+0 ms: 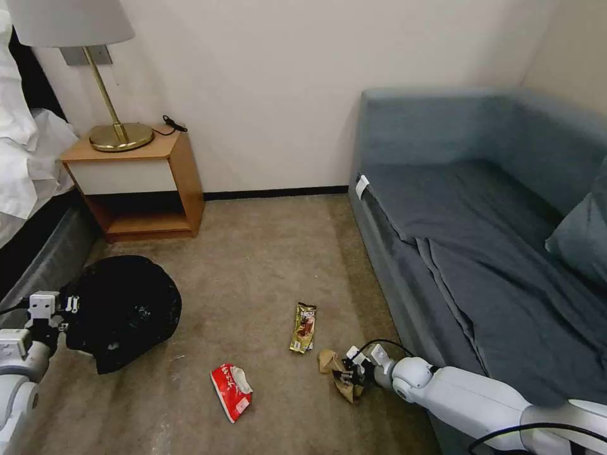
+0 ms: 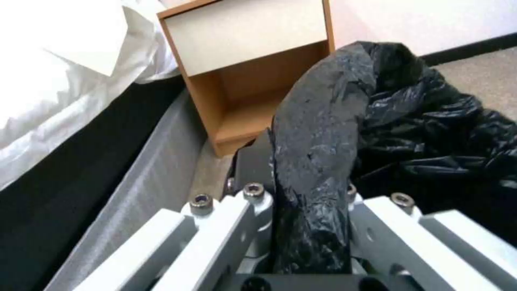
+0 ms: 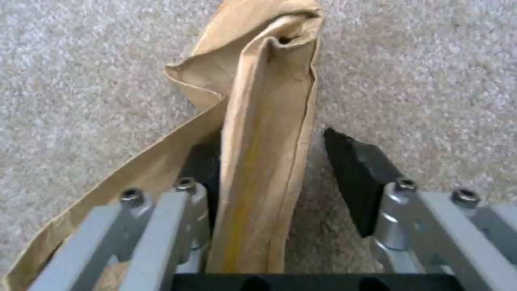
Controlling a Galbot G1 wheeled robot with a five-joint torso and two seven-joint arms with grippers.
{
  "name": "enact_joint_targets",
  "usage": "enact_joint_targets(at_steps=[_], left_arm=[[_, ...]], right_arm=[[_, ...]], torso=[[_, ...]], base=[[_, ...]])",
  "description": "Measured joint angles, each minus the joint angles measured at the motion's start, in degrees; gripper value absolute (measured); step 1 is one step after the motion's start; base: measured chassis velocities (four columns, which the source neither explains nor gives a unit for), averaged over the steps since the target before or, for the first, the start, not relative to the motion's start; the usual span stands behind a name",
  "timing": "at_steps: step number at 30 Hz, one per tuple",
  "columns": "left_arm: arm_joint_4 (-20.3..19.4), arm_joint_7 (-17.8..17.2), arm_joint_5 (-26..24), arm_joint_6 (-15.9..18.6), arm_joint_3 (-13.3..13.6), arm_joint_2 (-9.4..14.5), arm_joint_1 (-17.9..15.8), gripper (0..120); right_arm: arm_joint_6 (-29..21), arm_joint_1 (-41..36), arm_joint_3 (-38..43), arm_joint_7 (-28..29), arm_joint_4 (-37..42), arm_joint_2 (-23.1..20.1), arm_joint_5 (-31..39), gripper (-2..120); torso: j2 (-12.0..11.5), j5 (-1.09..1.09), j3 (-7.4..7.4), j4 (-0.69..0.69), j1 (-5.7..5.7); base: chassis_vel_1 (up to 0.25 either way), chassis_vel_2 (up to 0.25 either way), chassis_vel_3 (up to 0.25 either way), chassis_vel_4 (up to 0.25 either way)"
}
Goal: Pick up the trash bin, then pick up the garbage on the floor and place it into the trash bin.
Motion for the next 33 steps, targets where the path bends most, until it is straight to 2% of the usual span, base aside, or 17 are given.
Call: enact_joint_targets(at_steps=[2, 6, 7, 12, 14, 17, 26, 33], left_arm=[[-0.08, 0.01, -0.02, -0.01, -0.04, 0.00, -0.03, 6], [-0.25, 0.04, -0.08, -0.01, -0.20, 0.00, 0.17, 6], [-0.37, 0.04, -0.10, -0.04, -0.40, 0.01, 0.40, 6], [-0.71, 0.08, -0.35, -0.21, -0.99, 0.29, 1.12, 6], [-0.83, 0.14, -0.75, -0.53, -1.50, 0.78, 1.65, 6], [-0.61, 0.17, -0.87, -0.82, -1.79, 1.10, 1.77, 6], [-0.69, 0.17, -0.93, -1.28, -1.95, 1.15, 2.27, 6], [0.03, 0.19, -0.94, -2.36, -1.93, 1.06, 1.87, 6]], right_arm=[[-0.01, 0.00, 0.04, 0.08, 0.66, -0.21, 0.09, 33], [-0.07, -0.08, 0.04, 0.28, 0.96, -0.25, 0.16, 28], [-0.09, -0.22, 0.09, 0.47, 0.99, -0.20, 0.13, 23], [-0.27, -0.46, 0.33, 0.72, 1.02, -0.10, -0.04, 14], [-0.57, -0.59, 0.69, 0.90, 1.65, -0.22, -0.23, 5], [-0.95, -0.72, 1.56, 1.08, 2.43, -0.35, -0.64, 0], [-1.45, -0.56, 3.97, 1.26, 4.23, -0.45, -1.36, 0], [-1.24, 3.04, 3.66, 2.23, 11.76, -2.26, -1.33, 0]], torso=[[-0.03, 0.02, 0.01, 0.01, 0.01], [-0.03, 0.02, 0.02, 0.01, 0.01], [-0.03, 0.01, 0.01, 0.01, 0.01], [-0.03, -0.01, 0.01, 0.01, 0.01], [-0.04, 0.00, 0.02, 0.01, 0.01], [-0.05, 0.02, 0.04, 0.01, 0.02], [-0.06, 0.03, 0.06, -0.01, 0.02], [-0.05, 0.00, 0.03, 0.00, 0.02]], base=[[0.000, 0.000, 0.000, 0.000], [0.000, 0.000, 0.000, 0.000], [0.000, 0.000, 0.000, 0.000], [0.000, 0.000, 0.000, 0.000], [0.000, 0.000, 0.000, 0.000], [0.000, 0.000, 0.000, 0.000], [0.000, 0.000, 0.000, 0.000], [0.000, 0.000, 0.000, 0.000]])
